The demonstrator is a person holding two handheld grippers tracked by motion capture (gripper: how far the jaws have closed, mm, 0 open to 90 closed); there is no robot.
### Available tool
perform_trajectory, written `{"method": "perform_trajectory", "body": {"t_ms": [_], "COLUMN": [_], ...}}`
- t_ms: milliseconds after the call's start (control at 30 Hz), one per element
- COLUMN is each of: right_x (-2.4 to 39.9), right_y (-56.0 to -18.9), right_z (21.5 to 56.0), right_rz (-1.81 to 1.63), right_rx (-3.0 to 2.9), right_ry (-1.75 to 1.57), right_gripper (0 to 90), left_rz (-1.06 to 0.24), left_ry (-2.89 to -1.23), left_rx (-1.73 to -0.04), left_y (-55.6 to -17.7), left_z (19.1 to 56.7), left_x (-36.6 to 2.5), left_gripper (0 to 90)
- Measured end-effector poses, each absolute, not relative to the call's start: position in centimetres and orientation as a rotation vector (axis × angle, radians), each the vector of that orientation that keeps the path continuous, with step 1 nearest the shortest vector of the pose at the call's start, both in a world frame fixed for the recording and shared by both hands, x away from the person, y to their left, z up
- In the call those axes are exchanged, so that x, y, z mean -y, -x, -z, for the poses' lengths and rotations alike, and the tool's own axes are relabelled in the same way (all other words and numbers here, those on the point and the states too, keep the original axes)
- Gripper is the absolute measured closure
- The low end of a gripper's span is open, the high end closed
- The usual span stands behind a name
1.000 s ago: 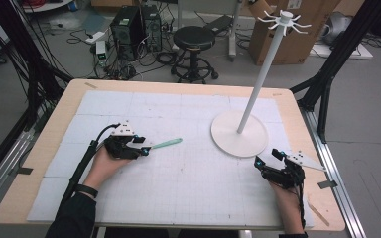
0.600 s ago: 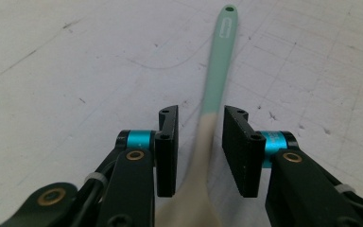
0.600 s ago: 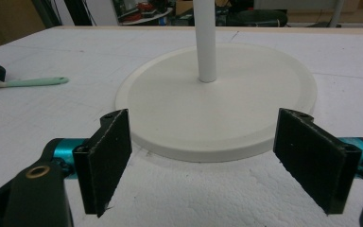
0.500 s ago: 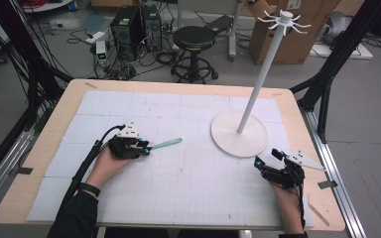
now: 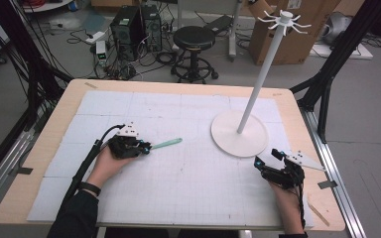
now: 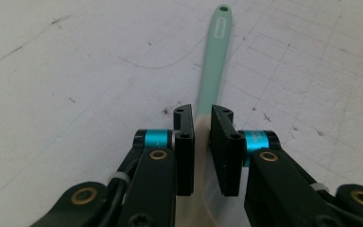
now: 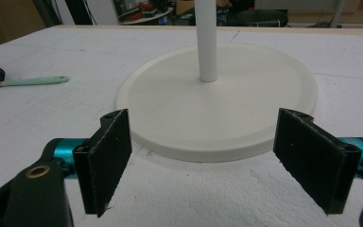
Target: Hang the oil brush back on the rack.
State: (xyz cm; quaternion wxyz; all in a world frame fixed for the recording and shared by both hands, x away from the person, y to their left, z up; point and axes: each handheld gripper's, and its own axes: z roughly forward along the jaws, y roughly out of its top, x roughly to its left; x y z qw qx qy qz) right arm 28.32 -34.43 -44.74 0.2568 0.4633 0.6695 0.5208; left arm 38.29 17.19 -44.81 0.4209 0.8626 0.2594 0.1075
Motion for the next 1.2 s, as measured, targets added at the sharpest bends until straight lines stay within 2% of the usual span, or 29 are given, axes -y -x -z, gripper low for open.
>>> {"method": "perform_trajectory", "body": {"t_ms": [200, 733, 1200], "right_x": [34.4, 34.4, 34.5], "right_y": [-28.3, -28.3, -28.3], "right_z": [44.7, 44.7, 44.7], "right_rz": [-1.413, -1.411, -1.411], "right_rx": [-1.816, -1.818, -1.819], "right_ry": [-1.266, -1.262, -1.263], "right_gripper": [19.2, 19.2, 19.3], "left_rz": [-0.321, -0.274, -0.263], "left_ry": [-2.192, -2.151, -1.945], "left_rx": [-0.644, -0.688, -0.699], "left_y": [-37.9, -38.2, -37.7], "left_z": [44.6, 44.6, 41.8], "left_x": [-16.8, -17.3, -17.9], "left_gripper": [79.8, 82.1, 82.3]}}
